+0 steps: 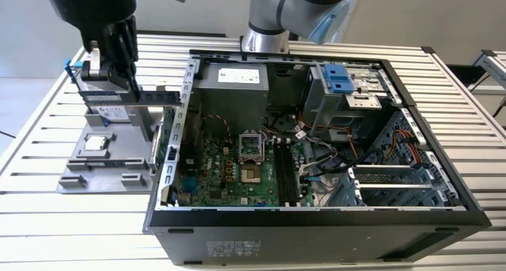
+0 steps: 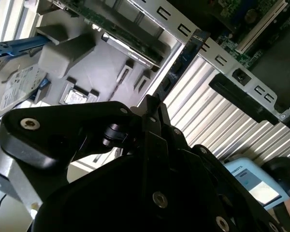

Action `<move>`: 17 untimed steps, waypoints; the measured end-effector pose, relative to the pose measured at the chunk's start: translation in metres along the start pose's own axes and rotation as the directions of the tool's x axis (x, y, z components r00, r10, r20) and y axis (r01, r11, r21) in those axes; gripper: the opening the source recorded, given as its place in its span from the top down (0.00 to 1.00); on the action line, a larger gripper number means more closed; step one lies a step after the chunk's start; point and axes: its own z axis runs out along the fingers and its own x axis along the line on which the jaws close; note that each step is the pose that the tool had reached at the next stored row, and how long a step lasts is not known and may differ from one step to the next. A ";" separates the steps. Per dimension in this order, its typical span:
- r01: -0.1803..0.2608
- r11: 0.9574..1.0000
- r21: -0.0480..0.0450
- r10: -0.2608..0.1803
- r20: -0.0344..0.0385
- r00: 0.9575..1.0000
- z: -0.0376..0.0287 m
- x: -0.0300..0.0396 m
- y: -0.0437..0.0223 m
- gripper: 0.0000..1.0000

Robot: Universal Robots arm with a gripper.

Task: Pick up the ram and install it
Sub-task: 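Pick up the ram and move it above insertion slot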

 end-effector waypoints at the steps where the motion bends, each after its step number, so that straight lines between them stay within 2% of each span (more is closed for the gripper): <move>1: 0.000 1.000 -0.001 0.000 0.000 1.000 -0.0001 0.0000 -0.0014 1.00; 17: 0.000 1.000 -0.013 0.000 0.000 1.000 -0.0003 0.0009 -0.0236 1.00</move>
